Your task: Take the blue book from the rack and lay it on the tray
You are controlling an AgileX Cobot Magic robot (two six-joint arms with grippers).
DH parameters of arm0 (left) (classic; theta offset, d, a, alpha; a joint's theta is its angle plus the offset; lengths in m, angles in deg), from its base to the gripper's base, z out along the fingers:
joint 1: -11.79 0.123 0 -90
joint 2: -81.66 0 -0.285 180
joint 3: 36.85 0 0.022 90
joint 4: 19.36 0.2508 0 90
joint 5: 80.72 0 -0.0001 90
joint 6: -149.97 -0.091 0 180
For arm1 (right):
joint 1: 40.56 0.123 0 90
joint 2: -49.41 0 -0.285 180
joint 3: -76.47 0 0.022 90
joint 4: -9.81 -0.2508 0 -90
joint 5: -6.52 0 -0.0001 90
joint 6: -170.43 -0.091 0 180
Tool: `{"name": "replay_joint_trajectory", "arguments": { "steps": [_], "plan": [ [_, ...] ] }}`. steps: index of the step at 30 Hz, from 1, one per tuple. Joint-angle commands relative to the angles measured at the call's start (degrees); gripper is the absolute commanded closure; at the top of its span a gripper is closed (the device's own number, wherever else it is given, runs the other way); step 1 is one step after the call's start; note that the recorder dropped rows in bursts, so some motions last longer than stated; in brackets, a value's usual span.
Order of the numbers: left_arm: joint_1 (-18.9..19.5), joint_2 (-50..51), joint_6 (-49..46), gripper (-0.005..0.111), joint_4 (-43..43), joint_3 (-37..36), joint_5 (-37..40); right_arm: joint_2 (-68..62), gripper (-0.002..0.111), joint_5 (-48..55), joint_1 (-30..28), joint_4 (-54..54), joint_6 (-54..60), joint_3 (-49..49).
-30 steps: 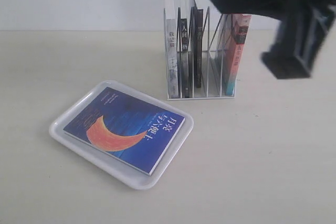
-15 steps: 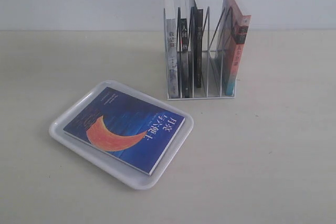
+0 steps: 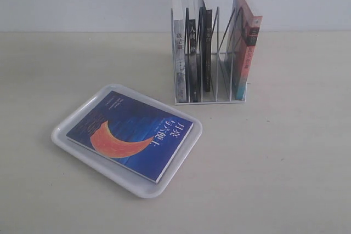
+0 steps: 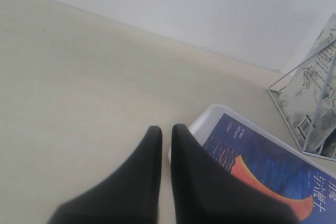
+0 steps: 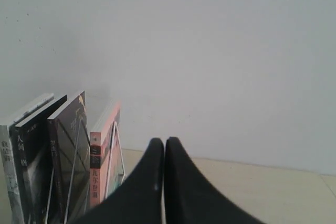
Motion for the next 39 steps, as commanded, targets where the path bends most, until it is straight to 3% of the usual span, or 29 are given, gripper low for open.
{"name": "replay_joint_trajectory", "arguments": {
  "steps": [1, 3, 10, 22, 30, 35, 39],
  "plan": [
    [-0.19, -0.13, -0.29, 0.101, -0.33, -0.22, -0.54, 1.27, 0.108, -0.54, -0.33, -0.68, -0.43, 0.18],
    [-0.19, -0.13, -0.29, 0.101, -0.33, -0.22, -0.54, 1.88, 0.108, -0.4, -0.33, 1.43, -2.0, 0.18],
    [-0.19, -0.13, -0.29, 0.101, -0.33, -0.22, -0.54, 3.83, 0.108, 0.85, -0.33, 21.0, -22.9, 0.43],
    [-0.19, -0.13, -0.29, 0.101, -0.33, -0.22, -0.54, 4.46, 0.108, 4.98, -0.33, 21.0, -22.5, 0.73],
    [-0.19, -0.13, -0.29, 0.101, -0.33, -0.22, -0.54, 11.88, 0.108, 3.7, -0.33, 21.0, -22.46, 13.03],
    [-0.19, -0.13, -0.29, 0.101, -0.33, -0.22, -0.54, 12.6, 0.108, -2.79, -0.33, 21.0, -23.17, 19.82],
    [-0.19, -0.13, -0.29, 0.101, -0.33, -0.22, -0.54, 15.06, 0.108, 7.0, -0.33, 21.41, -22.4, 19.82]
  ]
}}
